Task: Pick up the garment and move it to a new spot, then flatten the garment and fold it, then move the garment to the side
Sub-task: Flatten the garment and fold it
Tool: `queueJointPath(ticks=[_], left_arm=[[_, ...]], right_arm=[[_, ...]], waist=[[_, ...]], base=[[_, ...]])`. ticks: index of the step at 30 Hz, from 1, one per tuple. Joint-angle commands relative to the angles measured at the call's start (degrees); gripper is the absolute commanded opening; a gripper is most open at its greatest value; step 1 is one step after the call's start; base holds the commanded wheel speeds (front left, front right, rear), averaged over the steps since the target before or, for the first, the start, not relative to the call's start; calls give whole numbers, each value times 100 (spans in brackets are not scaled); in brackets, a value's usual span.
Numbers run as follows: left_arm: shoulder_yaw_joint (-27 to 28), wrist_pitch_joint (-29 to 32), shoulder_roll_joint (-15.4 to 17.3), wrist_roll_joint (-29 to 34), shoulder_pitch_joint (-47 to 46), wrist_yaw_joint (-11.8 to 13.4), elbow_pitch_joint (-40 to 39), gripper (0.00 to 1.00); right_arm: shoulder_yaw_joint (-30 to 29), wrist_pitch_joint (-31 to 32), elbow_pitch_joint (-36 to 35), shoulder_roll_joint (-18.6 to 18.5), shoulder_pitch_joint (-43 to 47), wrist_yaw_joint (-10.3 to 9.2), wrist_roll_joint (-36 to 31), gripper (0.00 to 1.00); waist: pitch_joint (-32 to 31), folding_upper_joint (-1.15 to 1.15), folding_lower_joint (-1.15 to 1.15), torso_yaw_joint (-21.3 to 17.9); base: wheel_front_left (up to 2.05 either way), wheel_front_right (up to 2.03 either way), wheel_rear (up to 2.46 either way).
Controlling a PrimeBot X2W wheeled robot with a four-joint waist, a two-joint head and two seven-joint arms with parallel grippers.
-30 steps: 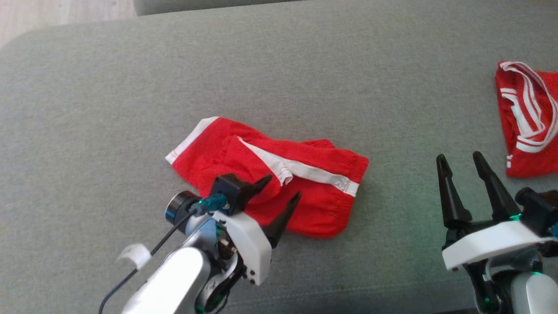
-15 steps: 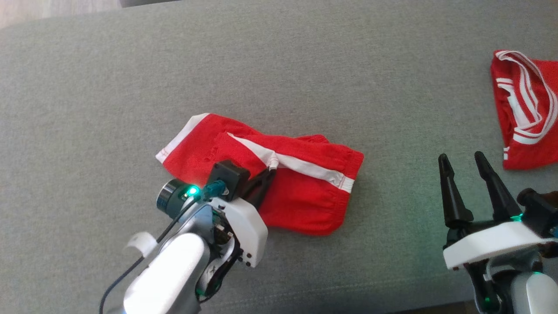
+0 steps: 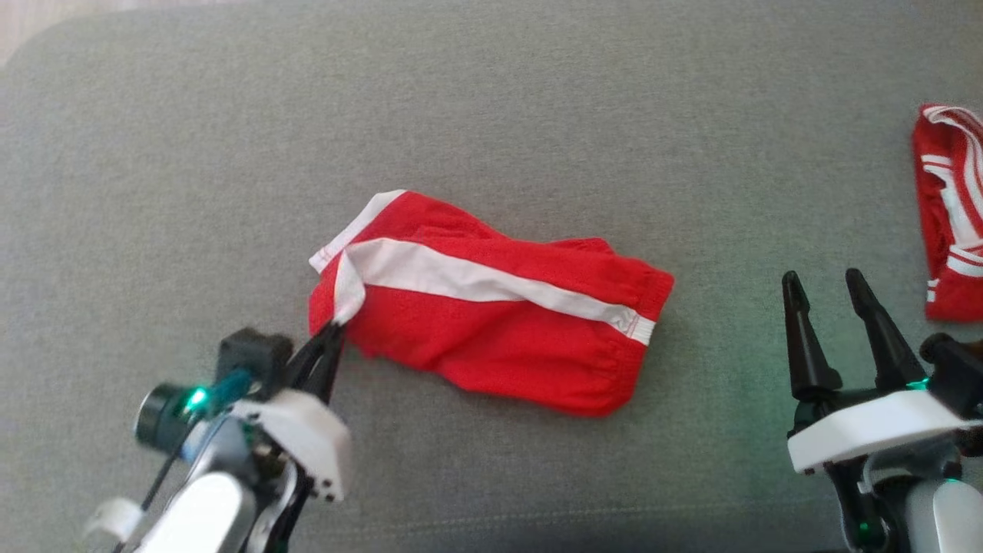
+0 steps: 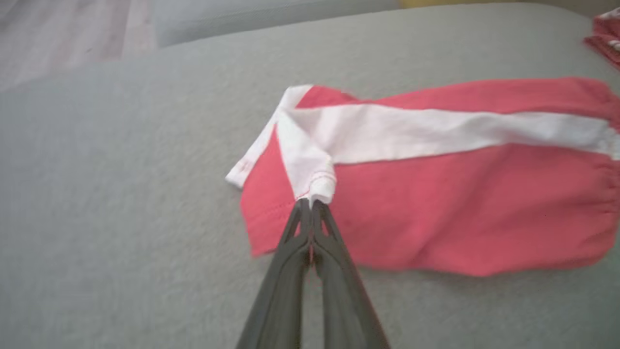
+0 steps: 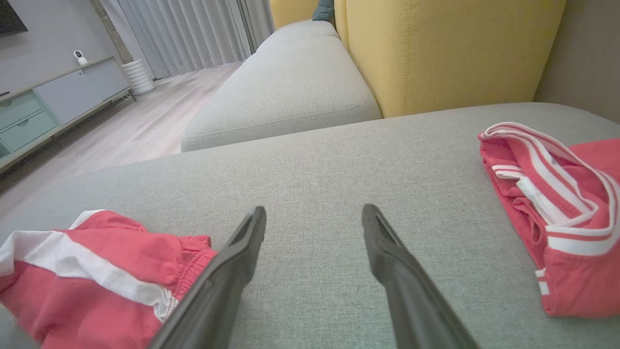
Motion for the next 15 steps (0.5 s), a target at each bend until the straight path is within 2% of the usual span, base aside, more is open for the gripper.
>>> queueJointPath(ticks=[1, 2, 3, 4, 15], left_arm=[[322, -102, 173, -74, -106, 65, -236, 0], [366, -132, 186, -121, -28, 92, -232, 0], [404, -181, 179, -165, 29, 111, -221, 9], [452, -280, 150, -206, 62, 135, -216, 100], [1054, -1904, -217, -351, 182, 407, -176, 100]], right_arm=[[112, -68, -182, -31, -257, -5, 64, 100], [111, -67, -179, -31, -266, -5, 63, 100], [116, -62, -178, -31, -277, -5, 60, 100], [124, -57, -180, -31, -290, -5, 55, 100], [138, -11, -273, -31, -359, -5, -61, 100]], waist=[[16, 0, 0, 42], [22, 0, 0, 65], [29, 0, 0, 83], [36, 0, 0, 98], [-31, 0, 0, 156]], base=[[0, 0, 0], [0, 0, 0], [0, 0, 0], [0, 0, 0], [0, 0, 0]])
